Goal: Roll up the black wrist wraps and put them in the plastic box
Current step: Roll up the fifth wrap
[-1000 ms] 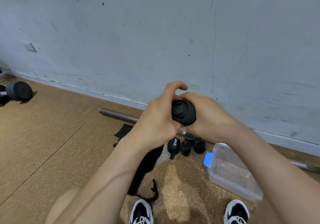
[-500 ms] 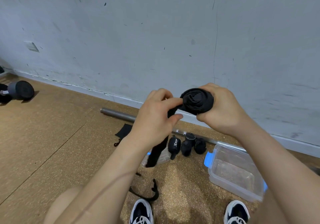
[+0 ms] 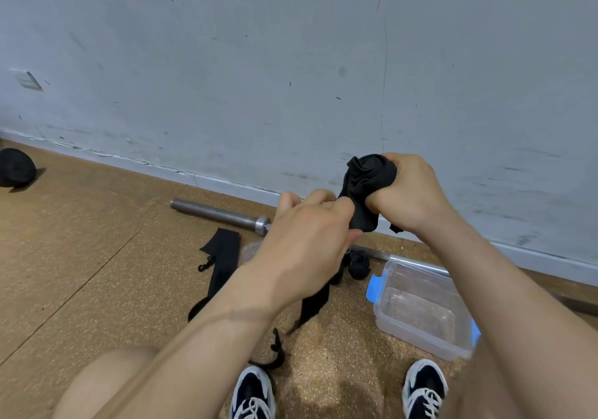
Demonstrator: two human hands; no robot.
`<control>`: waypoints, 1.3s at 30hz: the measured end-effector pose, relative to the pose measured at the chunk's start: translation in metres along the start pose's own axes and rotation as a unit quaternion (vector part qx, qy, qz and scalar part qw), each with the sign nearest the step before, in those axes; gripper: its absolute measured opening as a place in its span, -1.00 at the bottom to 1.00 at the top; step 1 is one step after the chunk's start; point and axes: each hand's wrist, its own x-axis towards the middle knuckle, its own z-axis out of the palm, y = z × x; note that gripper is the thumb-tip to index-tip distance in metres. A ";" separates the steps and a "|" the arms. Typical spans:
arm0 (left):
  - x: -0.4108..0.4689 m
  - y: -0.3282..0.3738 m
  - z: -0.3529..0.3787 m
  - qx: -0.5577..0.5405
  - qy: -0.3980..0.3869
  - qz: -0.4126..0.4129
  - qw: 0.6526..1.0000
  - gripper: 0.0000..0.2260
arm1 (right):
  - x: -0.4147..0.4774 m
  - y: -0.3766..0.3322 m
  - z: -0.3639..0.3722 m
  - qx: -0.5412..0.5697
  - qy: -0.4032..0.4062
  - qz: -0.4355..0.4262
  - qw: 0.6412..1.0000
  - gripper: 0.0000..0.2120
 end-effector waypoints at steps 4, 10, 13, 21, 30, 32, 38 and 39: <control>0.000 -0.007 0.003 0.005 -0.039 -0.048 0.998 -0.76 | 0.001 0.002 0.003 -0.013 -0.007 -0.002 1.000 -0.75; 0.008 -0.019 0.005 -0.241 -0.140 -0.181 0.943 -0.75 | 0.002 0.000 0.002 -0.016 0.008 0.006 1.000 -0.90; 0.007 -0.026 0.004 -0.244 -0.189 -0.216 0.927 -0.79 | 0.000 0.000 0.006 -0.045 -0.001 -0.003 0.999 -0.78; 0.002 -0.023 0.005 -0.272 -0.256 -0.209 0.904 -0.29 | 0.006 0.003 0.003 -0.080 0.053 -0.005 0.995 -0.91; 0.003 -0.051 -0.008 -0.035 -0.218 -0.244 0.944 -0.37 | -0.003 -0.008 0.006 -0.090 -0.048 -0.039 0.994 -0.73; 0.007 -0.043 -0.008 -0.169 -0.138 -0.210 0.953 -0.23 | -0.006 -0.009 0.008 -0.107 -0.062 -0.062 0.990 -0.72; 0.020 -0.031 0.017 -0.289 -0.038 -0.220 0.931 -0.72 | -0.008 -0.011 0.006 -0.108 -0.067 -0.071 0.989 -0.77; 0.022 -0.031 0.020 -0.307 -0.033 -0.223 0.925 -0.77 | -0.008 -0.010 0.005 -0.104 -0.066 -0.069 0.990 -0.77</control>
